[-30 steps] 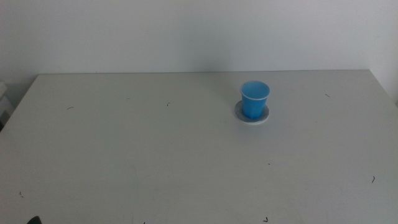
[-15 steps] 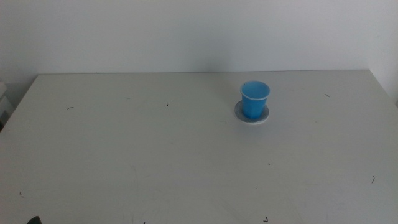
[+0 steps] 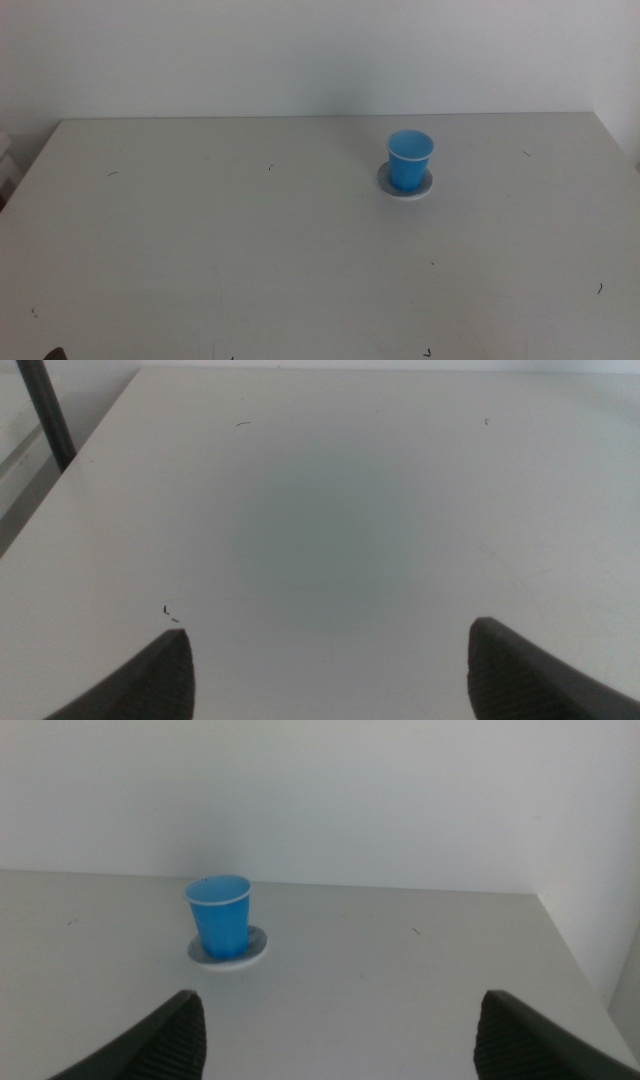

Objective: Place an empty cup on a cup mat.

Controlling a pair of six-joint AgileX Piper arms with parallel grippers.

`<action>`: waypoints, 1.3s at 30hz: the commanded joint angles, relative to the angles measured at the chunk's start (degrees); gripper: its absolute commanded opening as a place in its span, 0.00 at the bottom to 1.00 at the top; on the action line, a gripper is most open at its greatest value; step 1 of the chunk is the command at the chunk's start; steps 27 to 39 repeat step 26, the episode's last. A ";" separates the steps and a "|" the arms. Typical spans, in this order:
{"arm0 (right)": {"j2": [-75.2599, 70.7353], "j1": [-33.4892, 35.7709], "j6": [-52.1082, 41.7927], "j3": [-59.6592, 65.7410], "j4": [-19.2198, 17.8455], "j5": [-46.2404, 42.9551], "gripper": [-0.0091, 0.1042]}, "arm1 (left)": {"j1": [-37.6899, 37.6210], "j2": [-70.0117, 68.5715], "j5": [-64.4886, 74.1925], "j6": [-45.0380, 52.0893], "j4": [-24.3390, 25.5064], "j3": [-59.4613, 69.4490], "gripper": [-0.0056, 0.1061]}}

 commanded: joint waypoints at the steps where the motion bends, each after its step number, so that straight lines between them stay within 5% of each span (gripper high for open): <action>1: -0.47 -0.45 -0.53 0.70 -1.05 -5.25 0.87 | 0.06 -0.20 -3.84 -0.62 0.02 -0.34 0.99; 9: -6.85 -0.45 -0.49 9.33 -1.05 -5.83 0.87 | 0.06 -0.20 -3.84 -0.62 0.02 -0.34 0.99; 39: -11.21 -0.45 -0.49 9.47 -2.16 -4.17 0.87 | 0.06 -0.20 -3.84 -0.62 0.02 -0.34 0.99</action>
